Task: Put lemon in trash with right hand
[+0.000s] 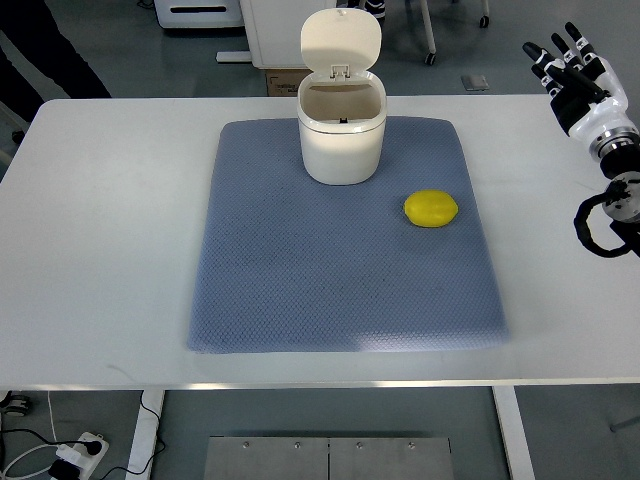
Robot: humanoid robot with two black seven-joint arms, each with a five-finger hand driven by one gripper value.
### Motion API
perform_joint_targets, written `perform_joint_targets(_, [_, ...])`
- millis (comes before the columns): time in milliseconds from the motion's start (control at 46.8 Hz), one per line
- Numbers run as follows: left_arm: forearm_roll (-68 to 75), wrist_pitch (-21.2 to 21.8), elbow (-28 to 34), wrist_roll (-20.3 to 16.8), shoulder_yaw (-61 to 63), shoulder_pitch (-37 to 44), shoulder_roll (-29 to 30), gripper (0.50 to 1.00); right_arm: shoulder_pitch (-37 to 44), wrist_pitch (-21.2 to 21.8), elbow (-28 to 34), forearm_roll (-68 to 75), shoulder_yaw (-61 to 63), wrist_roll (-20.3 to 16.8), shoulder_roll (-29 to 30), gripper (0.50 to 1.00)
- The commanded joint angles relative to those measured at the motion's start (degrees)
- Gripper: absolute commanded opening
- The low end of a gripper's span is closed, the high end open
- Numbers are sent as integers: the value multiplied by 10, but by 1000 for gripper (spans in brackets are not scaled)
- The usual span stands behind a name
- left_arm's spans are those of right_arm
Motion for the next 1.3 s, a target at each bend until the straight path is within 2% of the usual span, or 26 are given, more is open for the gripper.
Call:
perform_joint_targets(0, [-1, 1, 0, -1, -1, 1, 0, 1000, 0, 0, 0, 0, 0, 0, 0, 1000])
perform_joint_targets(877, [-1, 1, 0, 0, -1, 4, 0, 1000, 3, -3, -4, -2, 0, -2, -12, 1000])
perform_joint_targets(1070, [-1, 1, 1, 0, -1, 4, 0, 1000, -3, 11, -4, -3, 3, 8, -14, 1000])
perform_joint_targets(1219, [-1, 1, 1, 0, -1, 4, 0, 1000, -4, 6, 0, -3, -3, 41, -11, 1000])
perform_joint_targets(1283, [-1, 1, 0, 0, -1, 4, 0, 1000, -8, 7, 5, -6, -10, 42, -12, 1000])
